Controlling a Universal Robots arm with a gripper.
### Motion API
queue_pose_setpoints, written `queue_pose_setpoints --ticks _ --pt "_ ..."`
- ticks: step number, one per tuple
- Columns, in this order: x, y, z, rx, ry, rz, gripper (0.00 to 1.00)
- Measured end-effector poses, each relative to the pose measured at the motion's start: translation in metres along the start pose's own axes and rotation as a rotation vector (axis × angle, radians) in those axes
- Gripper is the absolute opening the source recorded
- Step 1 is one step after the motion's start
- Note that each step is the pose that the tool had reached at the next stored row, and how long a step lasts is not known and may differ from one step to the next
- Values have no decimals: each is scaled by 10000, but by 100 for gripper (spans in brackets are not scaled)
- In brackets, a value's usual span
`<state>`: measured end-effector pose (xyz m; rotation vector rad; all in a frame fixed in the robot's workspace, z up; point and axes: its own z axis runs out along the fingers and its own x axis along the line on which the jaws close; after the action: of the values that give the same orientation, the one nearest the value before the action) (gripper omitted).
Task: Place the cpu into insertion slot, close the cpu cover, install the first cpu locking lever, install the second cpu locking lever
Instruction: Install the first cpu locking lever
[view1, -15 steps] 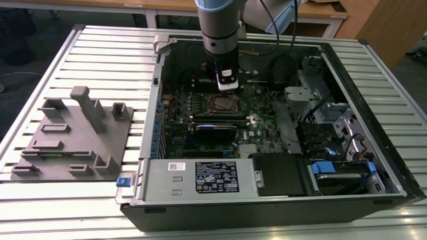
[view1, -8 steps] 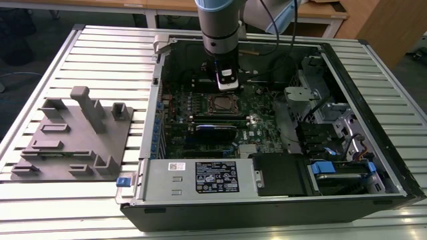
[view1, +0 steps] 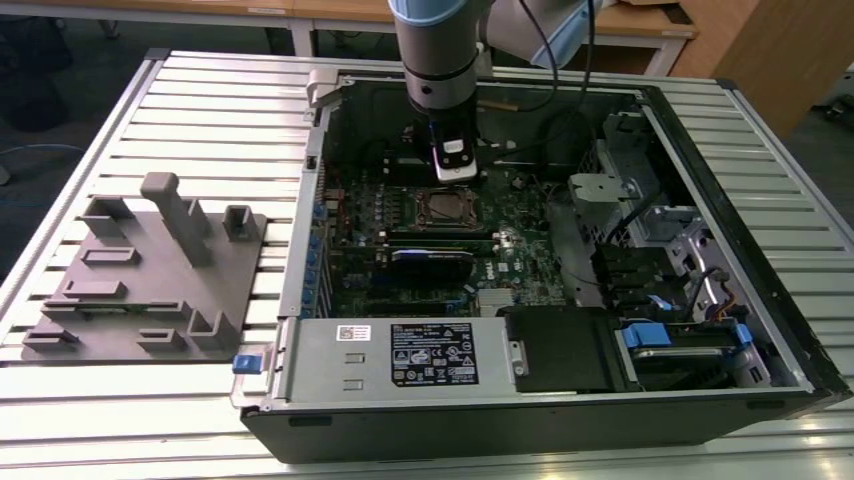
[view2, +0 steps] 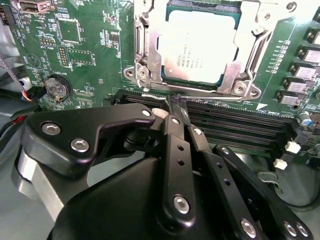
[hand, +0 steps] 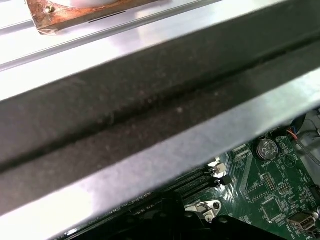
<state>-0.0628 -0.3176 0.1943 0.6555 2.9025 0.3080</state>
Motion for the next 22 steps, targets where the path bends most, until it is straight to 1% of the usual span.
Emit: queue_pose_setpoints --ticks 6,11,17,22 --pt "-2 -1 -1 119 -52 -24 11" --pt "-2 0 -3 122 -53 -25 11" --pt "-7 13 -56 119 -54 -25 11" --pt "6 36 -53 120 -54 -25 11"
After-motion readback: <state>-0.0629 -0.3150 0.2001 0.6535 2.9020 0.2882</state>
